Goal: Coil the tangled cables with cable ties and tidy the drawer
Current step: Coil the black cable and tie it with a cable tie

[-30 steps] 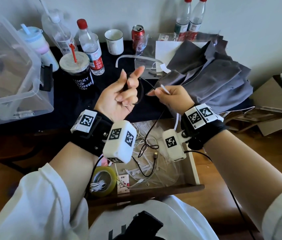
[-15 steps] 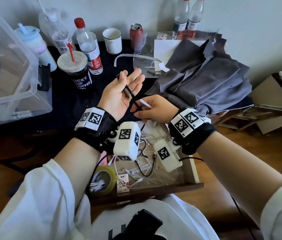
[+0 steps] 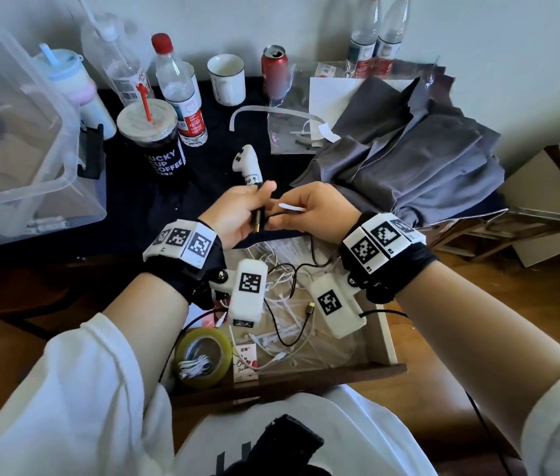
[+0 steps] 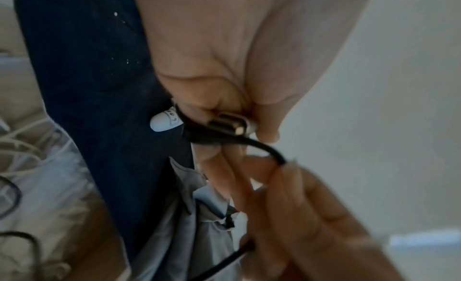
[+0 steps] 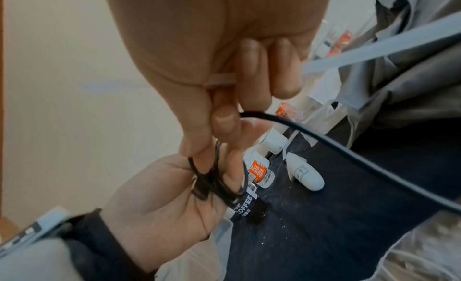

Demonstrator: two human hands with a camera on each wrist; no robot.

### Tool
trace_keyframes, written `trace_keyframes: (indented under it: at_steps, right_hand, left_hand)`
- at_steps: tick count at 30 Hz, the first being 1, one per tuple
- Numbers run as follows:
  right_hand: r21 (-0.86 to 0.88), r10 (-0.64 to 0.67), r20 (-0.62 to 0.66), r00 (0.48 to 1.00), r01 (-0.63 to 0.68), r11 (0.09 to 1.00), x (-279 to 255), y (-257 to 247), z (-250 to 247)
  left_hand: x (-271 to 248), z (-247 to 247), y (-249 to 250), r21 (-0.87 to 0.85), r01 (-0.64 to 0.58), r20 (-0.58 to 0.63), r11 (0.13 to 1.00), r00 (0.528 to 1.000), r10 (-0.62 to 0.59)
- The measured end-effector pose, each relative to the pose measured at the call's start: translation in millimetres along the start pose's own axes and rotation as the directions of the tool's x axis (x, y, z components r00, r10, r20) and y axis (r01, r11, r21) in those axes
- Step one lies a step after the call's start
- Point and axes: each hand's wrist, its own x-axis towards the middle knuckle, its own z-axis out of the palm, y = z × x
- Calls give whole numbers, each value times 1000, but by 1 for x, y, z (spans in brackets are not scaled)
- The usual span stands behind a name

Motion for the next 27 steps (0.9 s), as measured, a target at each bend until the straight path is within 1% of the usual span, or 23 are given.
trace_keyframes:
  at_steps: [2,3,5,7,9,10,12,14,16,18,19,20,22,23,24,26,27]
  right_hand:
    - [-46,6,-32,999,-8,999,0,0,-4]
    - [-37,9,-46,999,-11,999,0,-1,-6]
    - [-32,23,-79,997,-25,999,0,1,-9]
    - [-104,30,-140,990,-45,994,1,2,-14]
    - [-144,35,-228,973,-70,987,1,6,-24]
    - [-123,44,-256,966,-77,989,1,8,-29]
    - [-70,52,-259,964,-72,995,1,13,-37]
    - [-30,42,-248,968,-51,998,1,18,-38]
    - [66,39,-261,965,-23,998,3,22,-33]
    - [187,39,-274,961,13,982,4,25,-26]
    - [225,37,-269,962,26,974,4,26,-23]
    - [246,30,-250,968,33,969,3,24,-19]
    - [276,1,-175,985,48,960,1,19,-12]
    - [288,4,-136,991,36,957,1,18,-8]
    - [295,19,-100,995,11,956,1,18,-5]
    - [280,52,-20,998,-44,959,0,21,2]
    - [267,64,18,998,-67,962,0,22,5]
  left_hand:
    - [-2,4,-4,62,58,39,996,997,-60]
    - [-4,5,-5,98,81,65,992,994,-87]
    - [-6,6,-6,150,95,112,984,987,-113]
    - [-7,5,-6,194,106,164,975,977,-139]
    - [-9,2,-4,209,164,248,964,945,-214]
    - [-11,1,-4,199,196,291,960,924,-249]
    - [-13,-1,-3,168,219,345,961,900,-265]
    - [-15,-1,-1,85,201,357,976,908,-218]
    - [-17,0,5,-77,193,399,978,905,-147]
    - [-16,0,10,-223,175,446,959,893,-59]
    - [-14,0,12,-278,152,451,948,893,-11]
    - [-13,0,15,-332,130,457,934,888,39]
    - [-12,3,18,-474,112,478,873,866,149]
    - [-11,5,19,-546,94,454,833,869,199]
    - [-9,7,19,-593,50,394,804,889,235]
    - [-6,10,23,-601,-90,230,794,932,280]
    - [-6,11,26,-586,-162,153,794,940,305]
